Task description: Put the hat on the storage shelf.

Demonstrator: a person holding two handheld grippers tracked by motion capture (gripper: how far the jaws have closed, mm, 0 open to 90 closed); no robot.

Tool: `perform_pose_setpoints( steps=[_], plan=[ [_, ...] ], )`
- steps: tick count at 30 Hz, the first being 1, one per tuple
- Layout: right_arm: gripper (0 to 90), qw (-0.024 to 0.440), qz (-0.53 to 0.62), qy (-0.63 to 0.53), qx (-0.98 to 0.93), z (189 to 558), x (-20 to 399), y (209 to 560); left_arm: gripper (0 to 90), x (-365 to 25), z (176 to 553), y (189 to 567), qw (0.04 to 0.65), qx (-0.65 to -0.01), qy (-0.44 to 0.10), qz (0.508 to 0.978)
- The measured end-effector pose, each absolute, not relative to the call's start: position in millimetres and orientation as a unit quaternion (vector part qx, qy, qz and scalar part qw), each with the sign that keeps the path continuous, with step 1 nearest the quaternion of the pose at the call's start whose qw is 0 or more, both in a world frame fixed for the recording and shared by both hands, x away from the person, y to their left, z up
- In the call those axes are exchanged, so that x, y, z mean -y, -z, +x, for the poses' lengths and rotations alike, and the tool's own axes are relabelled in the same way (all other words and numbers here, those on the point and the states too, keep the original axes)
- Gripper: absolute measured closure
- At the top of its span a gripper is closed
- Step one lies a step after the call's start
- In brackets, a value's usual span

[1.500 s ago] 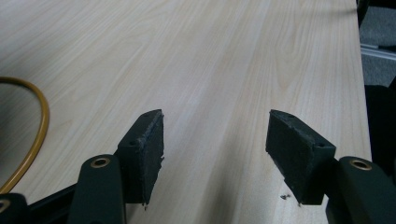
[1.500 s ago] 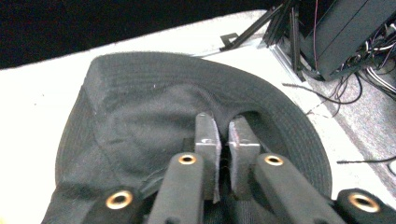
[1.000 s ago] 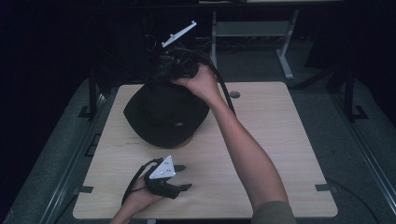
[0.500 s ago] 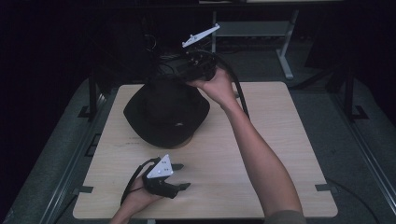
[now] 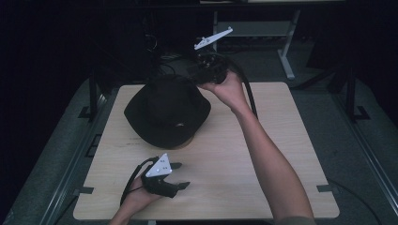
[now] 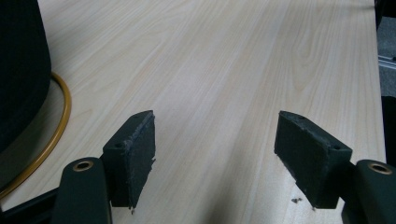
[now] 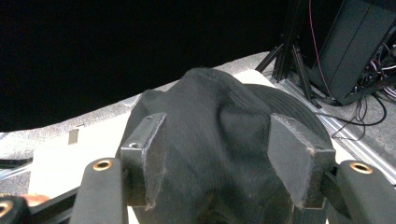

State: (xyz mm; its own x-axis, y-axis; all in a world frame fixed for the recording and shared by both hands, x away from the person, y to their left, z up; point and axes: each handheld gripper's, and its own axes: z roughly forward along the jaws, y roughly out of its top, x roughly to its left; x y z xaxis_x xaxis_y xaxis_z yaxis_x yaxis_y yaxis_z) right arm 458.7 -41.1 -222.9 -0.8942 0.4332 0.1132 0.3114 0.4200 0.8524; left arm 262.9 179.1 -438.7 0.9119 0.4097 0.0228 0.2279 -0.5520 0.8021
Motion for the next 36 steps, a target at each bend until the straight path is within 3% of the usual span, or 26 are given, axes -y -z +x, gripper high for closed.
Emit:
perform_pose_setpoints(
  steps=[36],
  plan=[
    [30.3, 0.067, 0.258, -0.489, -0.831, 442.8, 99.6, 243.6, 26.5, -189.4, 268.0, 438.1, 0.445, -0.208, -0.115, 0.863]
  ],
)
